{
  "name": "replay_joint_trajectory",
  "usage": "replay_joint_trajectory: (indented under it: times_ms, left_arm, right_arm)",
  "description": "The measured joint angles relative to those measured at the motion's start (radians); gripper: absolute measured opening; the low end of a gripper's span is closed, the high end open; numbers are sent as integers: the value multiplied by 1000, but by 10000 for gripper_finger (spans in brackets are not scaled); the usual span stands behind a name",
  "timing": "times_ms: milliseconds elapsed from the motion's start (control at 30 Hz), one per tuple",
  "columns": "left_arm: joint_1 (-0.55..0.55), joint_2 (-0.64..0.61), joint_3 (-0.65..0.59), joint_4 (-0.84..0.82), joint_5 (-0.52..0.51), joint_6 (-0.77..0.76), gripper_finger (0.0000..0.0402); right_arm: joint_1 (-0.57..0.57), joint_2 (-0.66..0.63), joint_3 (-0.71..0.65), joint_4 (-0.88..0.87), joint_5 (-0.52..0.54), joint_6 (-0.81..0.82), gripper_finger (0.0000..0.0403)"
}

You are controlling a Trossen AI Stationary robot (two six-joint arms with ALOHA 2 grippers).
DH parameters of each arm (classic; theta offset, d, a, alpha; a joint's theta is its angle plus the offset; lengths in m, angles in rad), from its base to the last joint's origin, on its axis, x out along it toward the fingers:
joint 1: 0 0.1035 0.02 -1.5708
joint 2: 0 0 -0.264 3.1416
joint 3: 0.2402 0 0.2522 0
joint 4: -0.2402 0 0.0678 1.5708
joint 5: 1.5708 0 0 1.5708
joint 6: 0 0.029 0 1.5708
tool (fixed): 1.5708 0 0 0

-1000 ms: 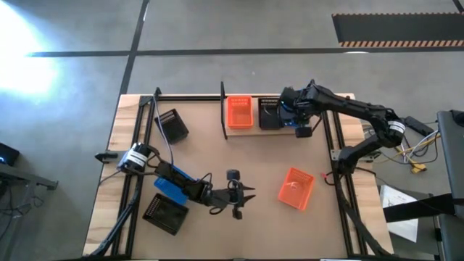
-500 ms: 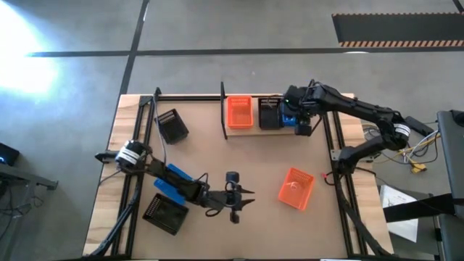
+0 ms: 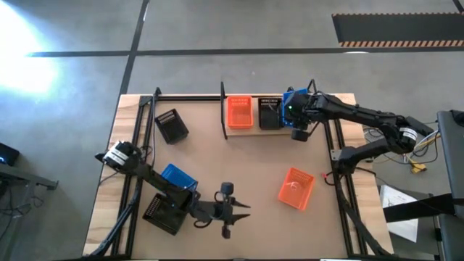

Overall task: Stack baskets on shelf by color
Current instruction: Stack the right blue basket in the other blue basket on the shelf

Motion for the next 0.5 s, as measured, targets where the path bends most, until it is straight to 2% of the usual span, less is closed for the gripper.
replay_joint_trajectory:
  times_ms: [100,267,500]
  left_arm:
    - [-21,1,-3,0,-5,-1,102]
    - [-18,1,0,10,-9,0,102]
    - [-5,2,-1,9,-12,0,102]
  right_arm:
    - [0,5,-21,4,0,-21,79]
    - [0,4,-30,5,0,-32,20]
    - [9,-22,-26,10,-1,-19,10]
